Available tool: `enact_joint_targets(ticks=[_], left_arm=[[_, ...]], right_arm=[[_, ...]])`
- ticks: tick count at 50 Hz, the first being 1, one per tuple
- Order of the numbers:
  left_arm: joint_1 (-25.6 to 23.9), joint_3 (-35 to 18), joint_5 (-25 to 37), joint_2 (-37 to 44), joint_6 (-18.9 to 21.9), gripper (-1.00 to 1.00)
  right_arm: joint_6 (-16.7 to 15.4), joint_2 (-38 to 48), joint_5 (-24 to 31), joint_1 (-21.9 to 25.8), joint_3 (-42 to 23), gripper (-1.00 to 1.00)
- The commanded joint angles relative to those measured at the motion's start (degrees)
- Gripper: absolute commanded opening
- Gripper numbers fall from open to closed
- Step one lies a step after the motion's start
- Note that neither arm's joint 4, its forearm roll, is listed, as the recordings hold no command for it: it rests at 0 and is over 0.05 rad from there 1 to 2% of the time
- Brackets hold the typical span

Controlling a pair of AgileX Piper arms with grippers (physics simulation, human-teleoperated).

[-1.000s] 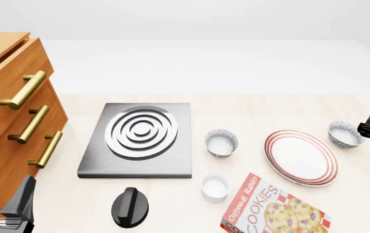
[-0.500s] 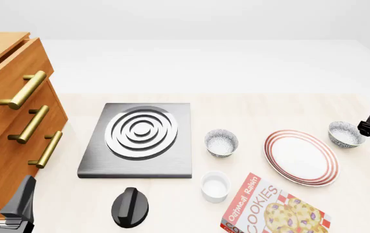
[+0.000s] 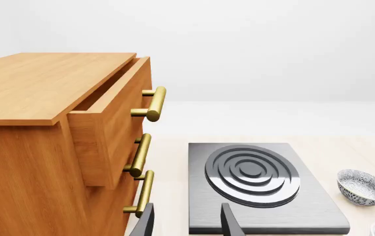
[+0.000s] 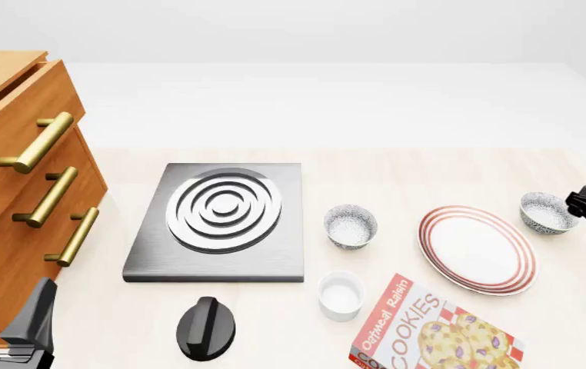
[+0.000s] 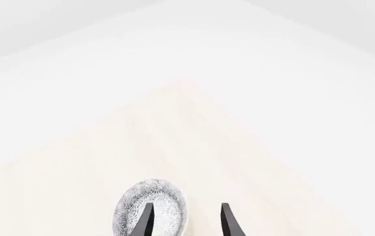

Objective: Pick the akita bowl next to the plate and place it on the plate.

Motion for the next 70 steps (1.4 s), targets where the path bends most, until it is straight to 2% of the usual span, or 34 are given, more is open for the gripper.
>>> enact_joint_targets(ticks=[1,43,70], left_arm=[[0.0,0.0,0.0,0.0,0.0,1.00],[0.0,0.0,0.0,0.0,0.0,1.00],[0.0,0.0,0.0,0.0,0.0,1.00]], right_arm=[[2.1,1.6,1.7,0.2,-1.2,1.00],[7.6,4.4,6.9,0.0,-4.5,1.00],[9.4,7.6,7.9,-0.3,-6.0,1.00]])
